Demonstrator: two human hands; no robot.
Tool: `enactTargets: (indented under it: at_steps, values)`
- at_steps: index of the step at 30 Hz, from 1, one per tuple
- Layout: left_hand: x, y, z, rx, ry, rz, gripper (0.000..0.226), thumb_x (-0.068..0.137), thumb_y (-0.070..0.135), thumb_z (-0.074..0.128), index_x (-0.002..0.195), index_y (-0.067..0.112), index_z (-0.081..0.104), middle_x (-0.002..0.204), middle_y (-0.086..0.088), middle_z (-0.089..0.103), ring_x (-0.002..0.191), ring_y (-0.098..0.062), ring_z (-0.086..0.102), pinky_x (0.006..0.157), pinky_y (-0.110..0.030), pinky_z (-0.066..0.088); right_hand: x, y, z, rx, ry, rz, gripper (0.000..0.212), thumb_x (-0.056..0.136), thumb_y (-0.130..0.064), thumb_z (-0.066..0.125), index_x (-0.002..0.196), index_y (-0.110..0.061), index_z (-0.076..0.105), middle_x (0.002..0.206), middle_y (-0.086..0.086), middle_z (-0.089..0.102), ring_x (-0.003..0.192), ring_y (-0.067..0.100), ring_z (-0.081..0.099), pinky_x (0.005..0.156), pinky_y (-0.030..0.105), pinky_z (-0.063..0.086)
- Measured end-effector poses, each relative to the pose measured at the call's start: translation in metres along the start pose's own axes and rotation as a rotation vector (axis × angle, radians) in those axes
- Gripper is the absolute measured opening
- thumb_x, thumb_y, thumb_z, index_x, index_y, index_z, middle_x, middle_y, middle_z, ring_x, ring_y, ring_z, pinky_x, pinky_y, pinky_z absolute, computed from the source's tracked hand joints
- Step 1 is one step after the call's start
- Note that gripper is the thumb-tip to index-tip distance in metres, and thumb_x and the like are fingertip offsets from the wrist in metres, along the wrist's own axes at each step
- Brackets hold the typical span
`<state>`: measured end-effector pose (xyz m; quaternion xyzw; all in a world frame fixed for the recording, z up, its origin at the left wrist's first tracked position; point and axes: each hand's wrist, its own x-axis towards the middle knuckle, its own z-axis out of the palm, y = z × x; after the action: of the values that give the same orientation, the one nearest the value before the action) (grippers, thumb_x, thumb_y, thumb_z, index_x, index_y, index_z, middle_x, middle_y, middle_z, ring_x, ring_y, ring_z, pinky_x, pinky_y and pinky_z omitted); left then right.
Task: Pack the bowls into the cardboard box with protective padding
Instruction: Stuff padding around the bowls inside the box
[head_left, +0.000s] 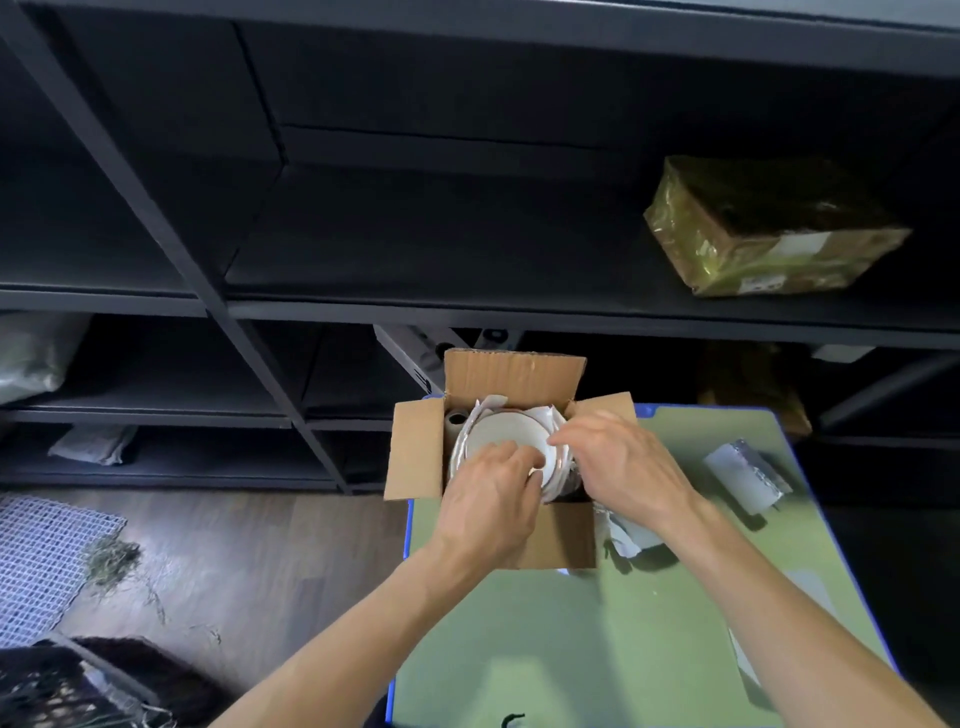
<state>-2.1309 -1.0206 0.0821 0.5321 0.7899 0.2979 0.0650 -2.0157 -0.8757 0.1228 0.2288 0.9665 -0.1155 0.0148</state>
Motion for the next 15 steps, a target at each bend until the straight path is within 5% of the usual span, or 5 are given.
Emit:
enactTargets:
  at_steps: [8,12,15]
  values:
    - [0.034,0.074,0.044,-0.066,-0.053,0.131,0.018,0.097,0.023,0.051,0.105,0.018,0.066,0.09,0.001,0.061,0.084,-0.022,0.056,0.069,-0.036,0.047,-0.064,0.081,-0.01,0.085,0.141,0.089,0.03,0.088,-0.011,0.057,0.11,-0.028,0.068,0.106,-0.012,0.064,0.103,0.017,0.057,0.069,0.035,0.051]
    - [0.053,0.118,0.077,-0.098,-0.072,0.219,0.018,0.093,0.016,0.054,0.105,0.014,0.067,0.088,-0.003,0.063,0.083,-0.026,0.058,0.071,-0.043,0.048,-0.099,0.125,-0.009,0.158,0.143,0.205,0.042,0.088,-0.035,0.034,0.113,-0.032,0.068,0.106,-0.015,0.064,0.104,0.012,0.057,0.074,0.035,0.052]
    - [0.063,0.148,0.104,-0.093,-0.099,0.274,0.02,0.092,0.017,0.055,0.108,0.016,0.066,0.092,-0.004,0.064,0.084,-0.027,0.059,0.075,-0.039,0.048,-0.124,0.164,0.001,0.117,0.14,0.295,0.037,0.09,-0.018,0.049,0.12,-0.032,0.066,0.116,-0.015,0.064,0.114,0.013,0.057,0.08,0.034,0.053]
